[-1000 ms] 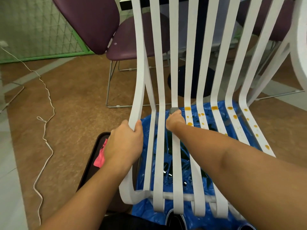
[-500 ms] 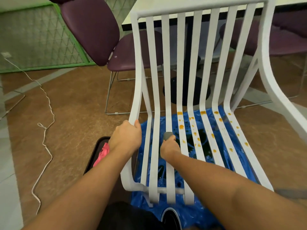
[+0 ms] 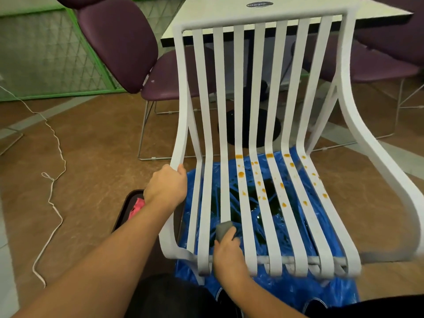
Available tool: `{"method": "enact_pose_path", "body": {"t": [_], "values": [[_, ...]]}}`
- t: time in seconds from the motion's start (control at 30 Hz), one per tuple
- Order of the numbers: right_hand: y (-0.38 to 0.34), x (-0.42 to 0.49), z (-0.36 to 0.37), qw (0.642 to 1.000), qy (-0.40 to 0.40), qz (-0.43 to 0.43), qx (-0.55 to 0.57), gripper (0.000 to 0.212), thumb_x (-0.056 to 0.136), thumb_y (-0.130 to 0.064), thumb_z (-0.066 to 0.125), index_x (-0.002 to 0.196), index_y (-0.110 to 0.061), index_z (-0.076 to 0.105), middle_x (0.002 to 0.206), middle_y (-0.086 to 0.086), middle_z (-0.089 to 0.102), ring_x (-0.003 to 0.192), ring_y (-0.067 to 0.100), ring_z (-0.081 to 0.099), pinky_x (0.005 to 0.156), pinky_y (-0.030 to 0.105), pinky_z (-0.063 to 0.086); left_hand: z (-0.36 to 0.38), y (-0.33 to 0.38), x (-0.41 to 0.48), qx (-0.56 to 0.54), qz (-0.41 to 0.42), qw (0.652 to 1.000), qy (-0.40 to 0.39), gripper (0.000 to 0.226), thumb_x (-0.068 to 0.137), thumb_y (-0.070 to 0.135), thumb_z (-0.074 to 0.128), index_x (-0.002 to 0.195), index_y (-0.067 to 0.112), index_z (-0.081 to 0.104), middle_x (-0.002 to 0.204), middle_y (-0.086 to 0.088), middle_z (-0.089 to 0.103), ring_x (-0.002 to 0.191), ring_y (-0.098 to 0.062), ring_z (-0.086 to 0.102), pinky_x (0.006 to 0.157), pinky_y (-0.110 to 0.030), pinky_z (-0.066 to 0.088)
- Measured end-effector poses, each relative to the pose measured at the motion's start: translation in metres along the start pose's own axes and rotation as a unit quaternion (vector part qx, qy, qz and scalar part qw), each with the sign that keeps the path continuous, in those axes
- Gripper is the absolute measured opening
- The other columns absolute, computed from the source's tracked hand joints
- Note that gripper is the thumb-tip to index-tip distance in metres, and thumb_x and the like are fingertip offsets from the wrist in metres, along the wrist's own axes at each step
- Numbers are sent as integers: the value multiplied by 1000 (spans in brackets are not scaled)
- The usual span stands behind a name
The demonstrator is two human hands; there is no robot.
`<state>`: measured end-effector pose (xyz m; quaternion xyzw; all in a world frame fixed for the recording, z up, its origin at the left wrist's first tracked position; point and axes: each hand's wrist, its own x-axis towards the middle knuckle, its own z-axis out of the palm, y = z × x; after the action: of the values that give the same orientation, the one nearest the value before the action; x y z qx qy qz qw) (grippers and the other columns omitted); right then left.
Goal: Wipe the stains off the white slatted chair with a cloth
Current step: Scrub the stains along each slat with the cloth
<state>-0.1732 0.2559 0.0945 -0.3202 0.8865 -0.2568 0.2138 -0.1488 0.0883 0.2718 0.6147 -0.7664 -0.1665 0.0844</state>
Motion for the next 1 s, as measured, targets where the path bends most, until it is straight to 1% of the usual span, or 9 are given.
{"method": "enact_pose_path", "body": {"t": [0.07,0.13,0.23,0.33,0.5,0.6,0.7,0.9,1.0], "values": [[2,1,6,999,23,4,-31,68,105,-42,37,156,-7,8,135,9,47,105,14,60,84,22,51,0,0,0,3,-1,1000,1,49,106,50,32,118,10,57,98,-10,60,82,-27,60,63,-37,45],[2,-7,7,998,11,55,-37,72,105,-45,36,157,-9,0,140,6,44,114,15,58,90,22,47,1,-1,-1,4,-3,1000,-1,49,106,51,32,118,10,56,99,-10,60,83,-27,61,62,-37,47],[-1,-16,5,997,17,76,-20,73,105,-44,37,157,-14,-4,143,4,39,122,14,51,99,22,42,1,-1,-1,4,-5,1000,2,49,106,52,32,118,11,55,101,-10,62,85,-28,64,64,-38,52],[-3,-14,6,995,5,97,0,70,106,-41,37,157,-14,-2,143,7,39,122,17,51,99,25,43,1,-1,-1,8,-3,1000,2,48,106,51,32,118,10,55,99,-10,60,84,-27,63,63,-38,49],[-11,0,-3,995,-29,100,-14,52,104,-40,39,144,-14,18,120,6,53,98,19,60,78,29,50,0,0,-4,9,-2,1000,4,47,106,51,33,117,11,55,98,-9,60,84,-27,63,62,-37,51],[-17,21,-15,986,-66,122,89,34,103,-31,39,130,-11,35,103,5,51,83,20,53,71,28,41,0,0,-5,16,1,1000,6,48,106,52,32,117,11,55,98,-9,62,83,-27,65,63,-37,53],[-25,45,-24,985,-60,104,122,30,102,-30,39,126,-11,41,100,5,50,68,7,42,58,21,33,0,-1,-6,36,3,999,13,49,106,52,30,117,11,55,96,-8,61,81,-26,63,61,-36,49],[-33,94,-29,984,-50,106,134,28,101,-27,39,126,-13,41,101,3,50,66,5,36,55,19,29,1,-5,-3,13,9,1000,4,50,105,54,30,117,12,55,93,-8,63,78,-26,63,62,-36,53],[-38,118,-30,984,-56,109,128,27,101,-25,39,126,-17,41,103,3,50,65,4,35,54,17,29,0,-8,-4,-20,25,999,8,41,106,51,33,122,17,49,96,-6,62,77,-24,63,62,-38,57]]}}
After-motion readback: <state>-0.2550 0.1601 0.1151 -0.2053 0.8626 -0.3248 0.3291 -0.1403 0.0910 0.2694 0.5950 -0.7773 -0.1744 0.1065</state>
